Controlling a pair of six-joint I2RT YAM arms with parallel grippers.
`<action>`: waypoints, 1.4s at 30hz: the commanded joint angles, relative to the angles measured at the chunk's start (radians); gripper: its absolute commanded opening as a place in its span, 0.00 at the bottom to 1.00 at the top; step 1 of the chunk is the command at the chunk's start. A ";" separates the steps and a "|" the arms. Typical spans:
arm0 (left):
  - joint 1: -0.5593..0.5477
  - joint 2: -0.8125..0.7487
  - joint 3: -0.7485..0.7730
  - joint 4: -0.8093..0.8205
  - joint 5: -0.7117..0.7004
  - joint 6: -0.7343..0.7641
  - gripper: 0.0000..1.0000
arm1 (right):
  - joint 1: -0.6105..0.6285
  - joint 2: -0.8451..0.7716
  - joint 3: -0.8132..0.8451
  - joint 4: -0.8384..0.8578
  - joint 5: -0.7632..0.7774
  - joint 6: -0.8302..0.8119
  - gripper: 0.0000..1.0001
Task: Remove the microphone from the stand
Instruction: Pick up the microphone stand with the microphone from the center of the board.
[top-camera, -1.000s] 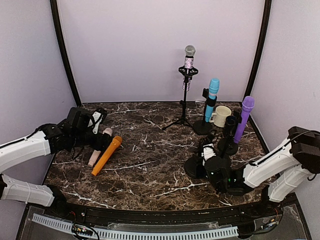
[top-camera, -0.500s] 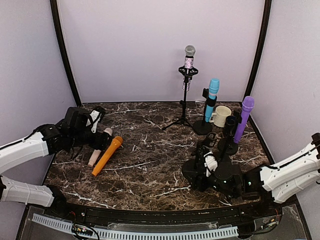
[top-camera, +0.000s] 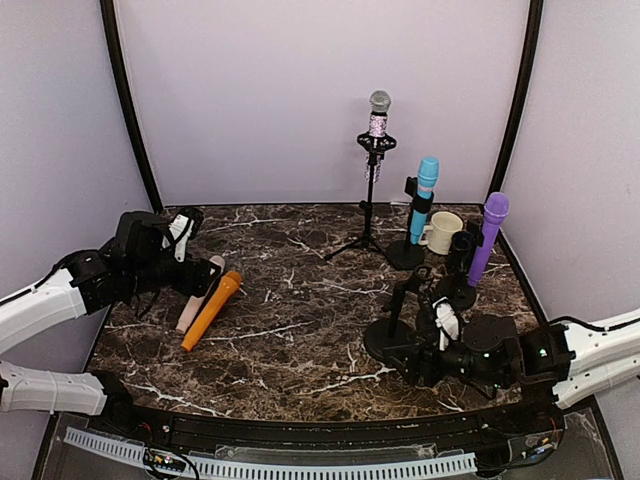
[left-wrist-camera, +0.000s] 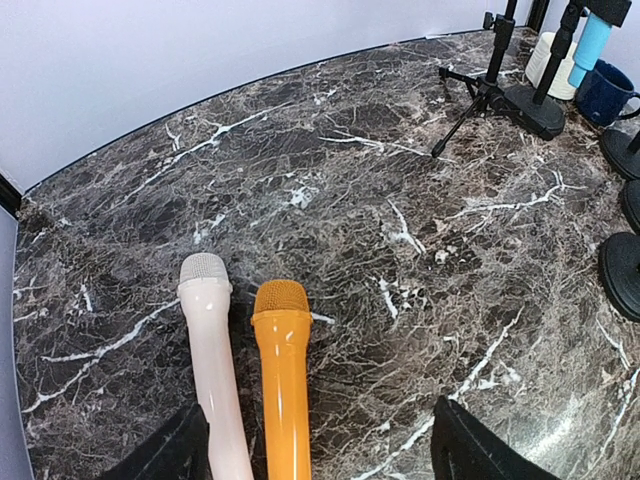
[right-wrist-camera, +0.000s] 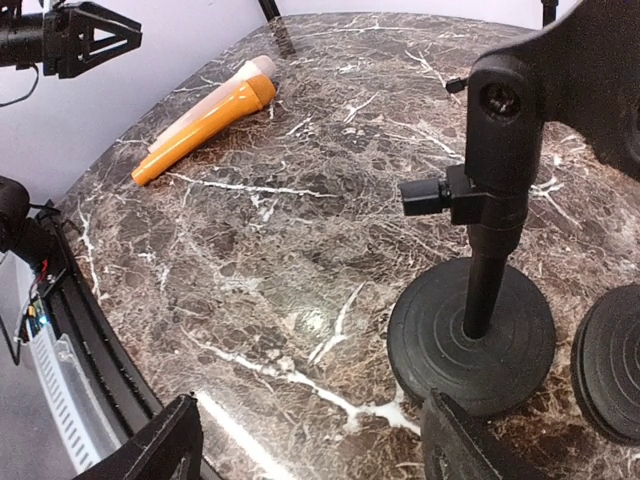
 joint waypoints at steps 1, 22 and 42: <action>0.005 -0.042 -0.009 0.004 0.015 -0.003 0.79 | 0.005 -0.075 0.159 -0.220 0.019 0.046 0.76; 0.005 -0.062 -0.006 -0.006 0.037 -0.010 0.80 | -0.468 0.167 0.781 -0.673 0.396 -0.115 0.89; 0.005 -0.078 -0.014 -0.005 0.056 -0.021 0.82 | -0.947 0.024 0.459 -0.312 -0.087 -0.331 0.93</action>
